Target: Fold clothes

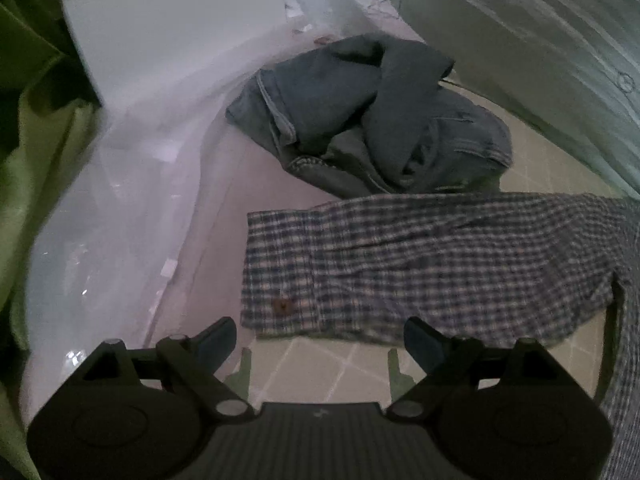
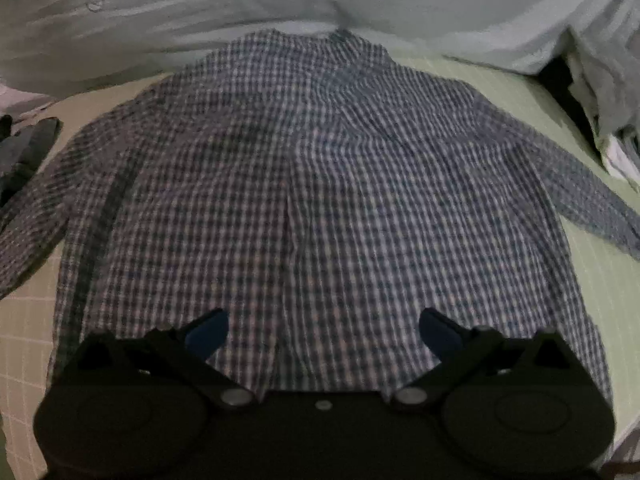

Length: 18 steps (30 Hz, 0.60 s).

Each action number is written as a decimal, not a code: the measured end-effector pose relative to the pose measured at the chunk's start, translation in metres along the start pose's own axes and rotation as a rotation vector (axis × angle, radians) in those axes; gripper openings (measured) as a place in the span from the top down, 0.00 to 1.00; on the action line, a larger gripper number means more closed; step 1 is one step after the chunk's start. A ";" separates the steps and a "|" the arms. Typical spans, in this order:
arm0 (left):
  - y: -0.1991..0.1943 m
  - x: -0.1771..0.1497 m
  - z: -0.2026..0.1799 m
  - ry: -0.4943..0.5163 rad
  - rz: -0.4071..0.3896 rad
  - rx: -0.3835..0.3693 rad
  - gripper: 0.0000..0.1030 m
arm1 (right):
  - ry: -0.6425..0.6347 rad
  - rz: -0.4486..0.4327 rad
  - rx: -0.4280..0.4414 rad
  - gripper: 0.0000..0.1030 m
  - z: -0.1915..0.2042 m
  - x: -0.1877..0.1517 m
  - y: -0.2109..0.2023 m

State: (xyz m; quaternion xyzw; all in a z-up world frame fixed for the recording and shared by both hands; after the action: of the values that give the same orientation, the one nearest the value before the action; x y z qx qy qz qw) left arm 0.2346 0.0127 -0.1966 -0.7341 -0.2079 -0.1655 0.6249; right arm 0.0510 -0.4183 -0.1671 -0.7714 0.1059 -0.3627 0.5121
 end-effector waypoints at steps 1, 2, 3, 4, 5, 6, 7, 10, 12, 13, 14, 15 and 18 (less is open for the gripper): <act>0.003 0.002 0.002 -0.005 -0.001 0.001 0.12 | 0.011 0.013 -0.006 0.00 0.000 -0.002 0.002; 0.006 0.005 0.003 -0.008 -0.003 -0.002 0.12 | 0.024 0.027 -0.013 0.00 -0.001 -0.004 0.004; 0.010 0.006 0.004 -0.010 -0.001 -0.004 0.11 | 0.036 0.041 -0.019 0.00 -0.001 -0.007 0.006; 0.014 0.008 0.006 -0.013 0.004 -0.003 0.11 | 0.044 0.050 -0.026 0.00 -0.001 -0.009 0.007; 0.018 0.009 0.007 -0.015 0.009 -0.002 0.11 | 0.051 0.058 -0.033 0.00 -0.002 -0.010 0.009; 0.022 0.009 0.008 -0.017 0.016 -0.001 0.11 | 0.057 0.065 -0.038 0.00 -0.002 -0.011 0.010; 0.027 0.009 0.008 -0.017 0.024 0.000 0.11 | 0.066 0.072 -0.041 0.00 -0.002 -0.012 0.010; 0.035 0.007 0.006 -0.009 0.041 -0.005 0.11 | 0.093 0.090 -0.047 0.00 -0.002 -0.014 0.011; 0.036 0.006 0.002 0.016 0.045 -0.014 0.13 | 0.108 0.101 -0.049 0.00 -0.002 -0.015 0.012; 0.037 0.006 -0.001 0.033 0.046 -0.019 0.15 | 0.116 0.104 -0.055 0.00 -0.004 -0.015 0.012; 0.037 0.005 -0.003 0.051 0.047 -0.019 0.21 | 0.125 0.107 -0.063 0.00 -0.006 -0.016 0.012; 0.038 0.004 -0.005 0.071 0.050 -0.012 0.32 | 0.132 0.109 -0.069 0.00 -0.008 -0.017 0.012; 0.038 0.003 -0.010 0.114 0.044 -0.018 0.63 | 0.151 0.109 -0.087 0.00 -0.016 -0.020 0.011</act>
State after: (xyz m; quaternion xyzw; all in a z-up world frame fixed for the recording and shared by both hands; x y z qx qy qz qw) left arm 0.2564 -0.0024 -0.2256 -0.7335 -0.1542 -0.1953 0.6325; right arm 0.0283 -0.4236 -0.1824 -0.7563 0.2018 -0.3865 0.4877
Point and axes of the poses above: each gripper's, at about its wrist camera, not at the fingertips, and y roughly the way its jaws point, z to its left, x to its top, the point moved 8 cm from there along y, roughly the way its jaws point, and after that the axes turned 10 degrees about -x, right-handed, at the moved point
